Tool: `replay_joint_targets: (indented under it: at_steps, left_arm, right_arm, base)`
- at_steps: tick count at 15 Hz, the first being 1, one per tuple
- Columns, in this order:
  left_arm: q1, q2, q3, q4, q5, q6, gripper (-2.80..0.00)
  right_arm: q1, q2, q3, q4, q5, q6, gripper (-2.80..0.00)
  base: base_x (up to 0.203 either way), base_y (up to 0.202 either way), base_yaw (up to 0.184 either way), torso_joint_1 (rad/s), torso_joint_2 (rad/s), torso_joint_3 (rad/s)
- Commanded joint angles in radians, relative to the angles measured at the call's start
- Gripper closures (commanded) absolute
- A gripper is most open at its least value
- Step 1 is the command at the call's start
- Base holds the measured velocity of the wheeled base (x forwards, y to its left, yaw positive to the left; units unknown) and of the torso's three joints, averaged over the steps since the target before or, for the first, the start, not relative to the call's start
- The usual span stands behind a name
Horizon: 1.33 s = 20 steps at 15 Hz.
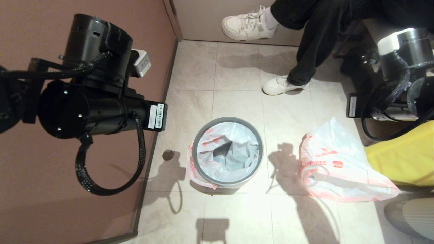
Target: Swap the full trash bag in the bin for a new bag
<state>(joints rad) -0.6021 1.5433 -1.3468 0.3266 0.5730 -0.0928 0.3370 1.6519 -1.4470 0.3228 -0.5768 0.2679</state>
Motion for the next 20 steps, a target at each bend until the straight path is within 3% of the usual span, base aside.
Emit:
replay_joint_targets:
  at_steps: [1,6,9,13,15,20]
  left_arm:
    - [0.03,-0.013,0.012,0.002,0.006,-0.001,0.0]
    - [0.118,-0.111,0.065,0.004,0.014,0.022,0.0]
    - [0.166,-0.262,0.255,-0.025,0.018,0.075,0.0]
    - [0.266,-0.307,0.427,-0.334,0.016,0.265,0.0]
    - [0.31,-0.326,0.48,-0.453,0.009,0.325,0.0]
    - [0.357,-0.381,0.57,-0.627,-0.067,0.345,0.0]
  right_arm:
    - [-0.006,-0.002,0.003,0.001,-0.003,0.002,0.0]
    - [-0.013,0.01,0.003,-0.002,-0.002,0.002,0.0]
    - [-0.009,-0.012,0.003,-0.001,-0.002,0.002,0.0]
    - [-0.009,-0.035,0.017,0.003,-0.002,0.001,0.0]
    - [-0.01,-0.057,0.034,0.004,-0.002,0.001,0.0]
    - [-0.033,-0.203,0.135,0.0,-0.003,0.009,0.0]
  base:
    - [0.0,0.0,0.0,0.0,0.0,0.0]
    - [0.0,0.0,0.0,0.0,0.0,0.0]
    - [0.0,0.0,0.0,0.0,0.0,0.0]
    - [0.0,0.0,0.0,0.0,0.0,0.0]
    - [0.0,0.0,0.0,0.0,0.0,0.0]
    - [0.0,0.0,0.0,0.0,0.0,0.0]
